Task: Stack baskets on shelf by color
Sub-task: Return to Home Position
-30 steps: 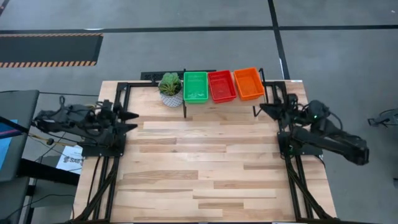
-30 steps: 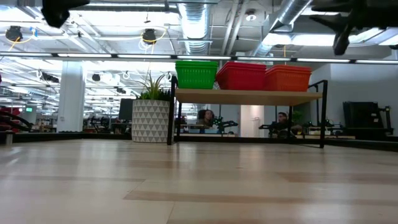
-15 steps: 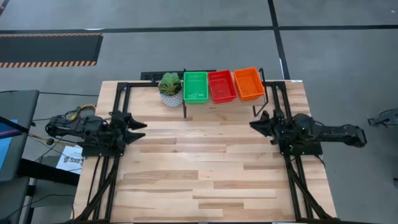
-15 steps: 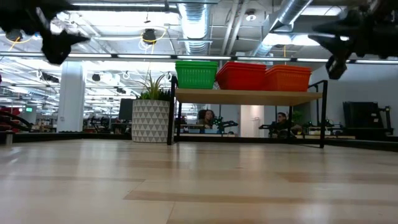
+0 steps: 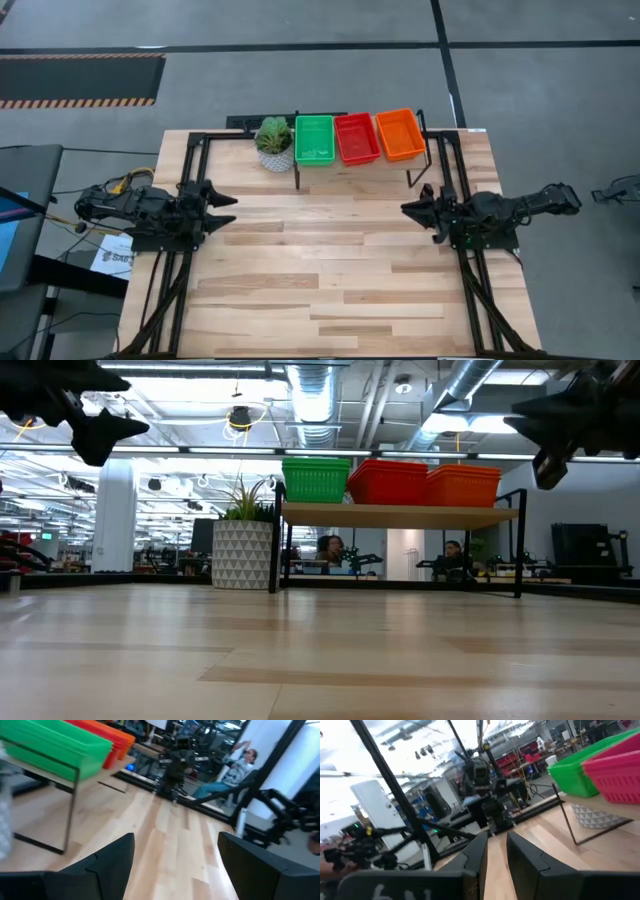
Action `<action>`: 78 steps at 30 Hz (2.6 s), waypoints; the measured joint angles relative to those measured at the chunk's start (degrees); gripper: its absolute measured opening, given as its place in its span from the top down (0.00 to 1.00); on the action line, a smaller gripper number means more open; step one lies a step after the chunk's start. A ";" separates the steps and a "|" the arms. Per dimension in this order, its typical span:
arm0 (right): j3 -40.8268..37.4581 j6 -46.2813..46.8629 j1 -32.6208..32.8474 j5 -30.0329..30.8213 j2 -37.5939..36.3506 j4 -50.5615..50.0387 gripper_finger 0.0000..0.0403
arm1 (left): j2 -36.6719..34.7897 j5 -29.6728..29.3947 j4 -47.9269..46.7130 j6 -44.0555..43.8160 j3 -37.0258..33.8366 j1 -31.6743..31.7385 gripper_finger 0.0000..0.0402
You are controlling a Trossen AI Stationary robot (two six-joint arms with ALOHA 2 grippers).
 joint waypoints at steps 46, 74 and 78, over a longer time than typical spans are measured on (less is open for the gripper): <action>-0.11 -0.31 -3.22 1.44 0.09 -12.82 0.76 | 0.17 -4.02 17.24 16.81 -12.92 -0.11 0.32; -0.13 -2.46 -3.22 1.29 0.09 -13.95 0.76 | 0.10 -0.49 23.59 28.57 -14.94 -0.11 0.32; -0.13 -2.46 -3.22 1.33 0.09 -13.92 0.76 | 0.15 9.06 24.54 28.89 -15.50 -0.11 0.32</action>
